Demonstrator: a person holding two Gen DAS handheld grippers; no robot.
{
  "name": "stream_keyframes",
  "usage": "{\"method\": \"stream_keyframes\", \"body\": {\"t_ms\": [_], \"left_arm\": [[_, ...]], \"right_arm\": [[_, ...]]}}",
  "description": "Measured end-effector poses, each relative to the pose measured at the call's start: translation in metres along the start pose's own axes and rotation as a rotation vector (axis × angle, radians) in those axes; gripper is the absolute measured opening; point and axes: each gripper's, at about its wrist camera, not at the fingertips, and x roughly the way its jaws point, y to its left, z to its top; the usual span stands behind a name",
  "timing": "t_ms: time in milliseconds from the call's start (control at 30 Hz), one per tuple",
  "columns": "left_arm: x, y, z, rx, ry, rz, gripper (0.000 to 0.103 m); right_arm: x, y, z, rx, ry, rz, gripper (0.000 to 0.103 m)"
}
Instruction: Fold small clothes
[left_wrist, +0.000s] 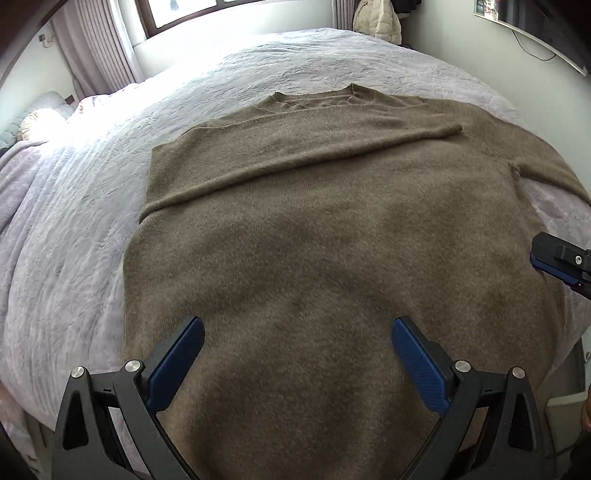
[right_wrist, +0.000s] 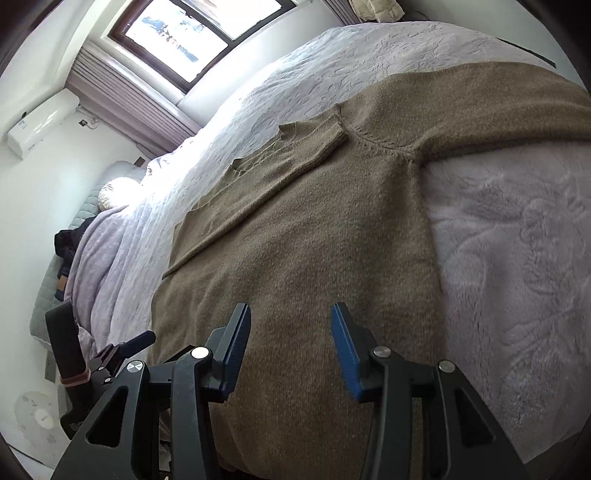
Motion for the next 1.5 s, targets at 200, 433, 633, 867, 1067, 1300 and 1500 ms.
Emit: {"method": "stream_keyframes", "body": {"t_ms": [200,433,633,867,1067,1300,1500], "left_arm": [[-0.008,-0.009,-0.005,-0.009,-0.005,0.032,0.102],[-0.008,-0.024,-0.006,0.007,0.005,0.039,0.102],[-0.006,-0.041,-0.004,0.056,0.011,0.042,0.102],[-0.001,-0.05,0.01,0.075,0.013,0.053,0.102],[0.001,-0.073,0.044,0.096,-0.026,0.033,0.102],[0.012,-0.112,0.105,0.076,-0.071,-0.025,0.102],[0.034,-0.163,0.155,0.079,-0.101,-0.038,0.102]], "right_arm": [[-0.008,-0.013,-0.011,0.023,0.001,0.033,0.049],[-0.016,-0.026,-0.019,0.048,0.0,0.056,0.049],[-0.022,-0.034,-0.021,0.072,-0.014,0.099,0.049],[-0.052,-0.068,0.005,0.121,-0.131,0.089,0.053],[-0.099,-0.134,0.048,0.305,-0.327,-0.015,0.059],[-0.152,-0.212,0.06,0.624,-0.55,-0.061,0.058],[-0.153,-0.238,0.083,0.687,-0.605,0.02,0.059]]}}
